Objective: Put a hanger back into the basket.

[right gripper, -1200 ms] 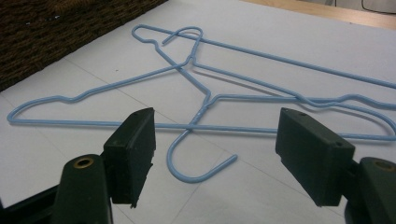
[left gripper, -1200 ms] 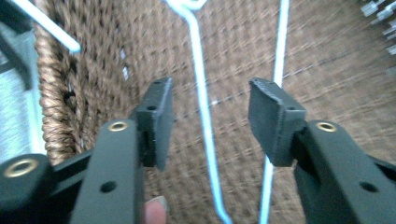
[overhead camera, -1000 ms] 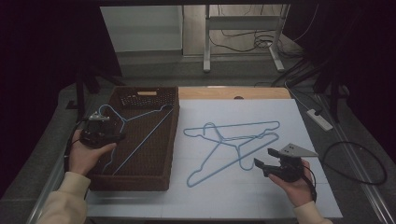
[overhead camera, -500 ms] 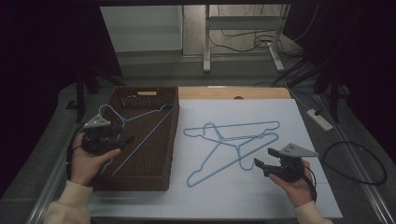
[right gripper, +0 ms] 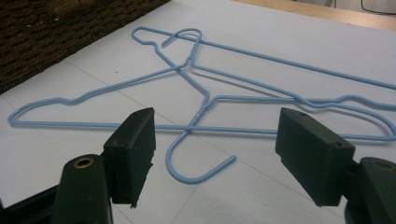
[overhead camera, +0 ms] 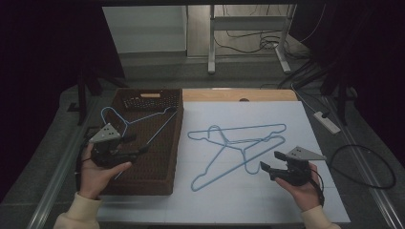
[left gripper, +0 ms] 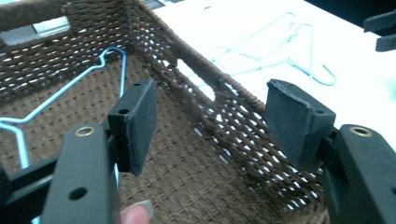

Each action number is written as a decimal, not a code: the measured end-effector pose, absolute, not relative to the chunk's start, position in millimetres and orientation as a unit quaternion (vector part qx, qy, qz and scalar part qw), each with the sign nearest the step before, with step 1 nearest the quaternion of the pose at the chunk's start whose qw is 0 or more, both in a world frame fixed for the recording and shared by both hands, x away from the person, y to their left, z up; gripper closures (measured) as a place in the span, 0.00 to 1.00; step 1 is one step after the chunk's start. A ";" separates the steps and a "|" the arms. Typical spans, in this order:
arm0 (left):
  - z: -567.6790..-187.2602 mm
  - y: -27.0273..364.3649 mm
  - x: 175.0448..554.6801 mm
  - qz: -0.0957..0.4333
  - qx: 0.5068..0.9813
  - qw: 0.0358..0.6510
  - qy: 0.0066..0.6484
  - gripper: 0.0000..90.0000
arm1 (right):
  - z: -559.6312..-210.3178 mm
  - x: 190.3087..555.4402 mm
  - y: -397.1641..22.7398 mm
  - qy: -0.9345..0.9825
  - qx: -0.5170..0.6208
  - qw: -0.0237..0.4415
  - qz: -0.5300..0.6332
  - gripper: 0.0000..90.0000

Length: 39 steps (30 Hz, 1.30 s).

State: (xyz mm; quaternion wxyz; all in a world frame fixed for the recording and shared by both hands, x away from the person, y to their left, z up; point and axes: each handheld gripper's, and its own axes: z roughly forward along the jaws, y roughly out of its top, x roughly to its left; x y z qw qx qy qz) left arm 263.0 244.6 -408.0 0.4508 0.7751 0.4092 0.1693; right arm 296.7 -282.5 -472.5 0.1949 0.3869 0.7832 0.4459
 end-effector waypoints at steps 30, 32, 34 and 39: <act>-420.3 207.2 246.6 0.137 0.768 0.497 0.379 0.39 | -470.6 296.6 -287.4 0.786 0.383 0.194 0.445 0.33; -420.8 205.9 245.5 0.140 0.771 0.493 0.378 0.39 | -470.8 296.9 -287.2 0.786 0.383 0.193 0.445 0.33; -421.6 205.1 245.0 0.139 0.771 0.493 0.377 0.39 | -470.9 297.0 -286.8 0.786 0.382 0.193 0.445 0.33; -421.8 203.7 245.0 0.140 0.772 0.493 0.376 0.39 | -471.0 297.5 -285.9 0.788 0.382 0.193 0.443 0.33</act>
